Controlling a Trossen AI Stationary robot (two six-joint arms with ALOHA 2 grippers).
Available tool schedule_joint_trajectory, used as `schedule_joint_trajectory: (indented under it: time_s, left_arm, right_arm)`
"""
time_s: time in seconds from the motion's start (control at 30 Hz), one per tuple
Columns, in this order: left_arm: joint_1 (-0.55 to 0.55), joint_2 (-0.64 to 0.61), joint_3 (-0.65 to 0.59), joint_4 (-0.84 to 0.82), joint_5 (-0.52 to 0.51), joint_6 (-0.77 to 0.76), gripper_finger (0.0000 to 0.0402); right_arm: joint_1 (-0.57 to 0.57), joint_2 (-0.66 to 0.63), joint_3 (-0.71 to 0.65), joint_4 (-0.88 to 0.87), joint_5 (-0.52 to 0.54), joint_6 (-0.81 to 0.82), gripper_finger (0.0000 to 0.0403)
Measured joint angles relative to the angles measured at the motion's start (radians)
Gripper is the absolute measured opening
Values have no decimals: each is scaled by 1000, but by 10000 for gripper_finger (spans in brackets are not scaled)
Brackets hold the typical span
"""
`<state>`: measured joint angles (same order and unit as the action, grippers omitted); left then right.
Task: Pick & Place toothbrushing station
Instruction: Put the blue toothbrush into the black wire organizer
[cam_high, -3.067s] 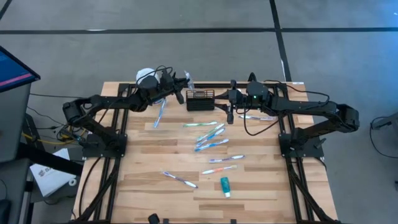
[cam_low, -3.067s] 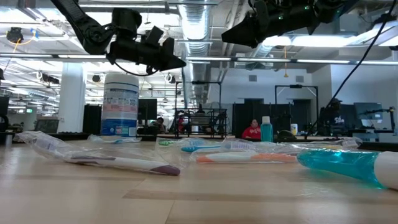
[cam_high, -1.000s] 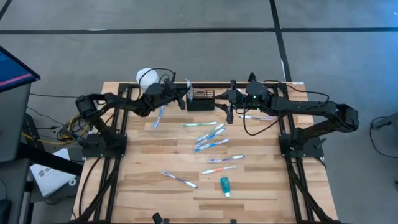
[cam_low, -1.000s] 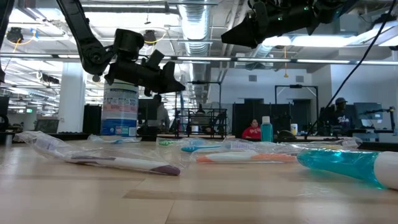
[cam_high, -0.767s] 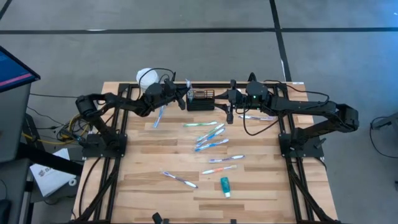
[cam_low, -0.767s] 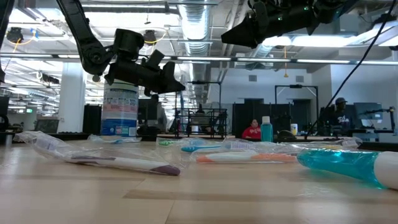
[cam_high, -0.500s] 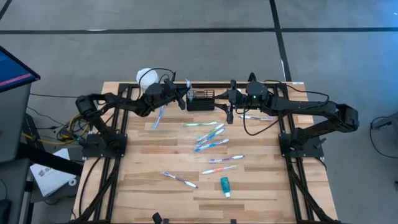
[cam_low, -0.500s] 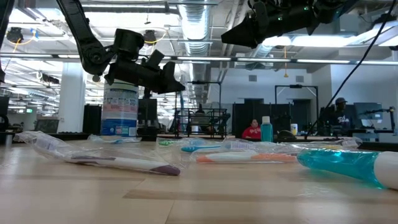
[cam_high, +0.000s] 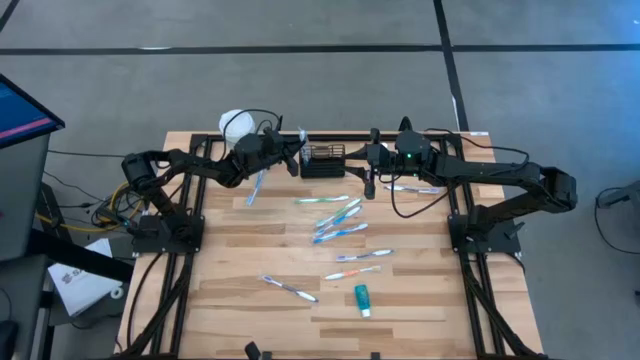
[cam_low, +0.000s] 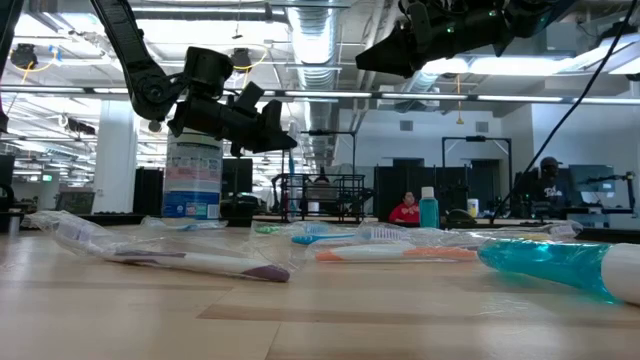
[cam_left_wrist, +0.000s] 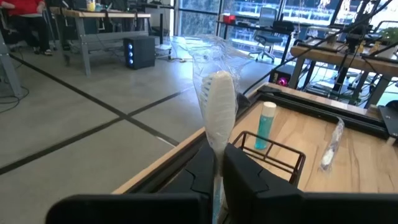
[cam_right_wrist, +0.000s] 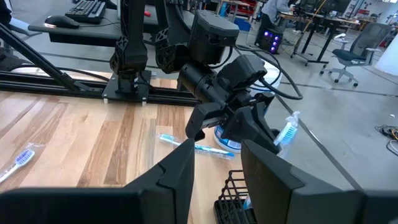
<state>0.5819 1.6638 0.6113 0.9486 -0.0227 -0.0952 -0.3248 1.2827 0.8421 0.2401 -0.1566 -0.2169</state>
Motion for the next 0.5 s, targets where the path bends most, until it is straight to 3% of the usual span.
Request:
schedule_joint_trajectory:
  time_s: [0.2, 0.5]
  left_arm:
    - [6, 0, 0, -8, 0, 0, 36]
    - [3, 0, 0, -16, 0, 0, 33]
  right_arm:
    - [0, 0, 0, 0, 0, 0, 123]
    - [0, 0, 0, 0, 0, 0, 122]
